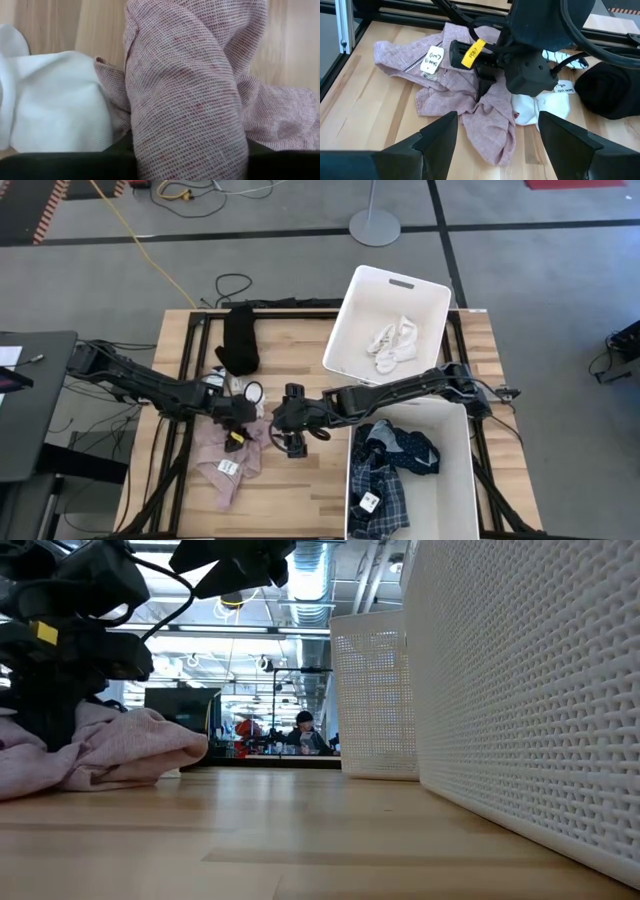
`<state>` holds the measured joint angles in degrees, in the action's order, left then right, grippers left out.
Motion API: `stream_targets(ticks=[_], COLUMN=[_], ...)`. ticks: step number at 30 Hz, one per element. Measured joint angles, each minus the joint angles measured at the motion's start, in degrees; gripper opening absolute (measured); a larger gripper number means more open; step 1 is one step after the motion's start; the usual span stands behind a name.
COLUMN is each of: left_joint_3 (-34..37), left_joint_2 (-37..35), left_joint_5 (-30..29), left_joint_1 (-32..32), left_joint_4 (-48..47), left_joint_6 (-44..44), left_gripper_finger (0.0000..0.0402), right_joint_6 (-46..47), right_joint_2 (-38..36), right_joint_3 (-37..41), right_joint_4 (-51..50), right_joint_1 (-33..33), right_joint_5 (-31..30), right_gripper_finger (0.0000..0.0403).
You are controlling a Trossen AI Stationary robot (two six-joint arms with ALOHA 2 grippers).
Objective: Sort clothes
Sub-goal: Put the light red polo shirt into the bottom white laundry bin
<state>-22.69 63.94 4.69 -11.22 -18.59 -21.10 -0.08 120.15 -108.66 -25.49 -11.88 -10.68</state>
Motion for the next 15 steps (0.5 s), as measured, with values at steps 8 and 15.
stream_targets(ticks=[8,15], left_joint_3=[-9.83,-23.50], left_joint_2=[-0.06,-0.08], left_joint_5=[-0.99,-8.63], left_joint_1=[-0.57,-2.16], left_joint_4=[-4.81,-17.38], left_joint_6=[5.26,11.42], left_gripper_finger=[0.0116,0.0116], right_joint_6=[0.07,0.69], right_joint_2=[-0.16,-1.72], right_joint_3=[0.00,0.03], right_joint_4=[-1.95,-3.97], right_joint_1=[-0.26,-0.97], right_joint_5=[0.02,-0.68], right_gripper_finger=[0.0292,0.0292])
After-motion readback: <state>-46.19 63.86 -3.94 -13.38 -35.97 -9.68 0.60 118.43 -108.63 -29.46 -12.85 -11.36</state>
